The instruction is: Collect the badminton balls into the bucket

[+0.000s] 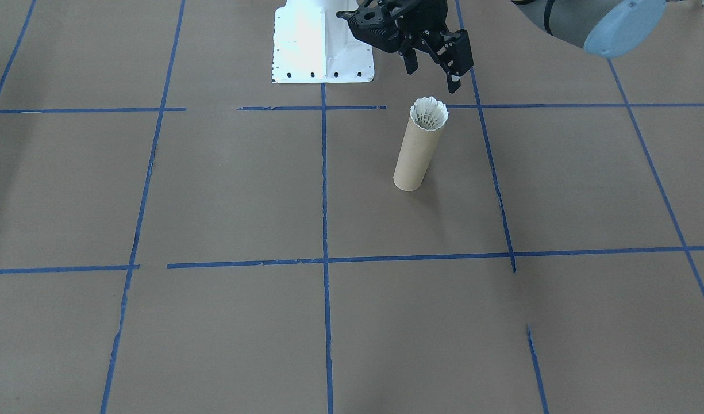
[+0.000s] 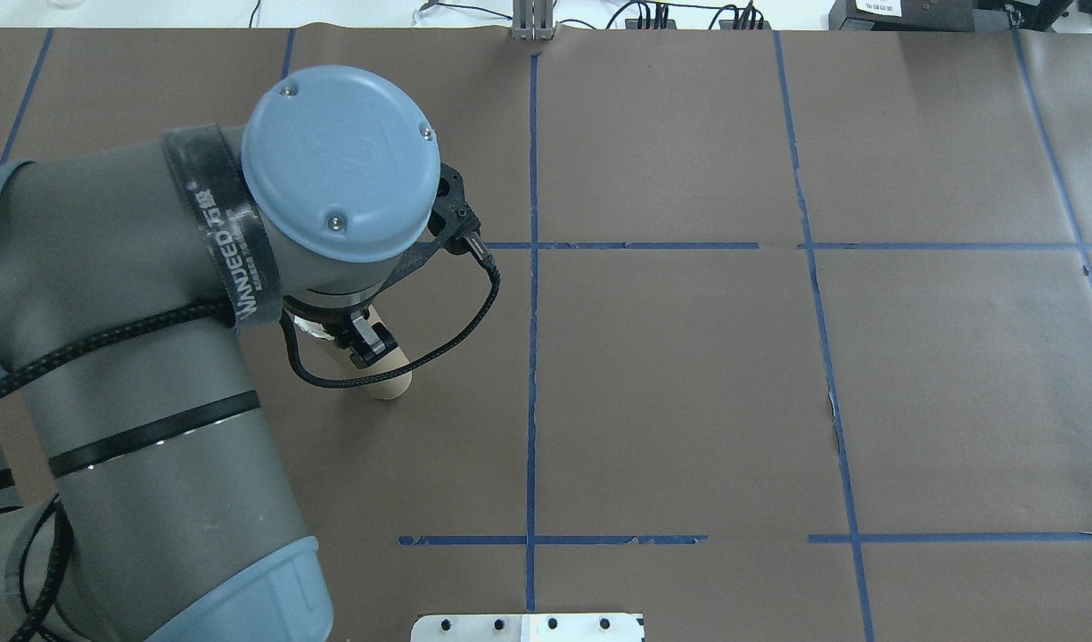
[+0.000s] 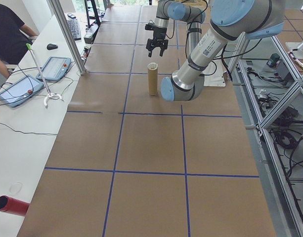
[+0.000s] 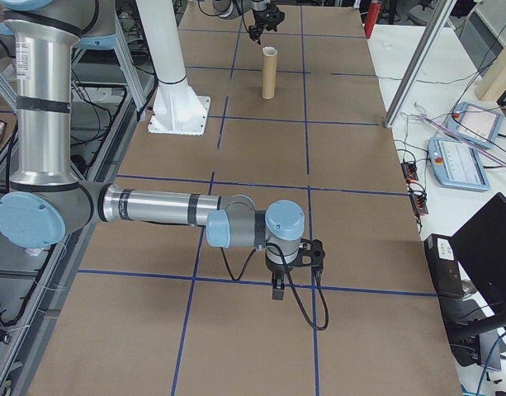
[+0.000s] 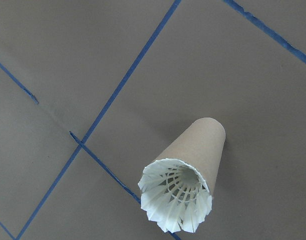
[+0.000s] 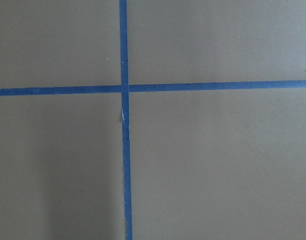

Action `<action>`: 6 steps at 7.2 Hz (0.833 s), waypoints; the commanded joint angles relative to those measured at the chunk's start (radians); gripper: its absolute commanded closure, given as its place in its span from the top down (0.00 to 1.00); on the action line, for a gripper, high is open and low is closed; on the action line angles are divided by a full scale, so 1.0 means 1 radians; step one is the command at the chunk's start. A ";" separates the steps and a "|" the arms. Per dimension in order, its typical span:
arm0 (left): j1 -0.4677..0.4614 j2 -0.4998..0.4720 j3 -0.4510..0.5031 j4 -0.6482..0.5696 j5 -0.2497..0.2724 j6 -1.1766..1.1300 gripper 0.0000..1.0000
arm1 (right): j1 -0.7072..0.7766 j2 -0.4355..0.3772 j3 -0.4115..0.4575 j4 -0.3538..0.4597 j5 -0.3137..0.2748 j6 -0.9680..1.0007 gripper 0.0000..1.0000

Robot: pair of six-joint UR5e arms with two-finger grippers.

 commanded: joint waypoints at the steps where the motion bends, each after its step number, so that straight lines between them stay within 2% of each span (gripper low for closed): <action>1: -0.145 0.108 0.000 -0.180 -0.111 0.040 1.00 | 0.000 0.000 0.000 0.000 0.000 0.000 1.00; 3: -0.423 0.216 0.102 -0.330 -0.381 0.091 1.00 | 0.000 0.000 0.000 0.000 0.000 0.000 1.00; 4: -0.485 0.266 0.115 -0.383 -0.415 0.090 1.00 | 0.000 0.000 0.000 0.000 0.000 0.000 1.00; 5: -0.586 0.350 0.133 -0.442 -0.426 0.094 1.00 | 0.000 0.000 0.000 0.000 0.000 0.000 1.00; 6: -0.704 0.398 0.236 -0.492 -0.526 0.096 1.00 | 0.000 0.000 0.000 0.000 0.000 0.000 1.00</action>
